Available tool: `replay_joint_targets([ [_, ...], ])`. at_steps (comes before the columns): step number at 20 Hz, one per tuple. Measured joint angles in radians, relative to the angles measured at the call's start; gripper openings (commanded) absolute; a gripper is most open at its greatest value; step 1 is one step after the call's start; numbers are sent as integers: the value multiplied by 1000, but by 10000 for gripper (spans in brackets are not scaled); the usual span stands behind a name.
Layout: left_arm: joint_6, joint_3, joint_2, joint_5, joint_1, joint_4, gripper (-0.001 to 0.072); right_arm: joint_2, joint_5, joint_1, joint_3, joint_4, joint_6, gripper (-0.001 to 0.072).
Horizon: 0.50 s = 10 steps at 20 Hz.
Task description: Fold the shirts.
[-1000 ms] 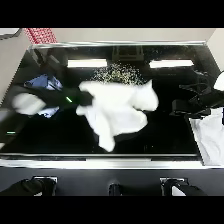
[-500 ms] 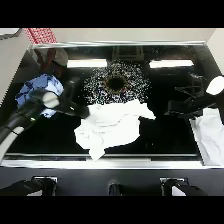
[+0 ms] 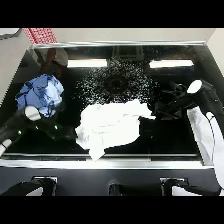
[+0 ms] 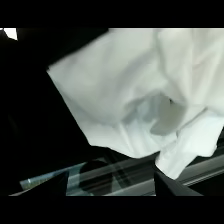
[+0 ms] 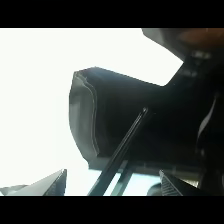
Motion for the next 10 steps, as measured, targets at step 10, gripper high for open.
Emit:
replay_joint_targets([
  [10, 0, -287, -17, 303, -287, -334, 586, -76, 28, 0, 0, 26, -48, 684],
])
